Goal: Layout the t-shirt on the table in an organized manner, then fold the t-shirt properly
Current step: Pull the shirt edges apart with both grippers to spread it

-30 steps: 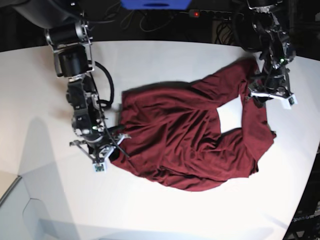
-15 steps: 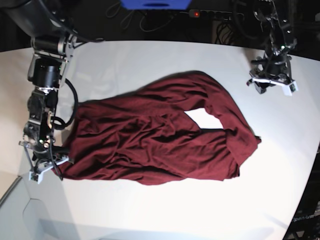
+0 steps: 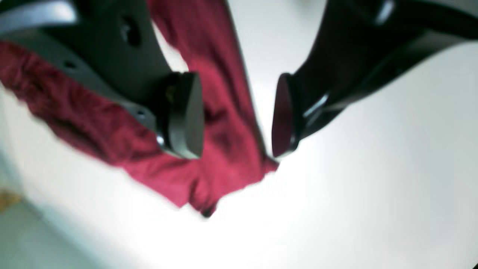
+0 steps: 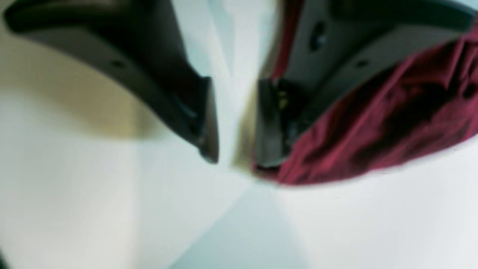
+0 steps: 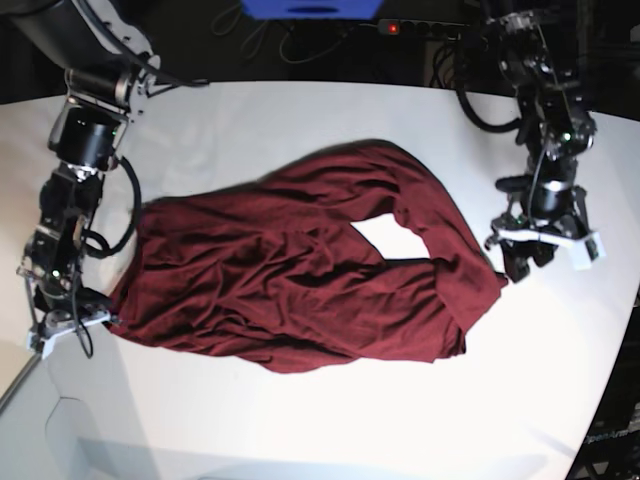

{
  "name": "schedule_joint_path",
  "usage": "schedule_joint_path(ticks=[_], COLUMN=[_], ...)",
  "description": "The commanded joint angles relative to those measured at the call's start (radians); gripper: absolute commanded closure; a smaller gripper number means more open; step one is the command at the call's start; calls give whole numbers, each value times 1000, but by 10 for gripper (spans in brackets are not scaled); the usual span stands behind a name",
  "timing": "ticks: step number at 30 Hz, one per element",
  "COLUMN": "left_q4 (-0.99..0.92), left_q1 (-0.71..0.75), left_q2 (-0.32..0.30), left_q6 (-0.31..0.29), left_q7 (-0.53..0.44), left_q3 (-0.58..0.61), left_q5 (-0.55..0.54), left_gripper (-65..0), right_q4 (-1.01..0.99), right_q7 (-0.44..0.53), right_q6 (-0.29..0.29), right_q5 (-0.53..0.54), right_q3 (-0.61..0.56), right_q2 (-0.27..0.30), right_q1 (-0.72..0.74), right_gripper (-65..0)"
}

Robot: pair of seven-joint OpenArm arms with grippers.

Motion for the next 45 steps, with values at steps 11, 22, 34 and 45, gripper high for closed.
schedule_joint_path(ticks=[11, 22, 34, 45], left_q4=[-437, -566, -587, -606], left_q1=[-367, -430, -421, -390], left_q2=[-4, 46, 53, 46], left_q6=[4, 4, 4, 1], left_q7=[-32, -34, -34, -32], left_q3=[198, 202, 208, 202], left_q5=[-5, 223, 274, 268], left_gripper=[-288, -288, -285, 0], right_q4=[305, 325, 322, 322], right_q7=[14, 18, 20, 20], right_q6=[3, 3, 3, 3], right_q5=[-1, -1, -1, -1], right_q3=[-35, -35, -40, -35], right_q2=[-39, -36, -36, -35], right_q1=[-161, -188, -188, -190], right_gripper=[-274, -273, -273, -273])
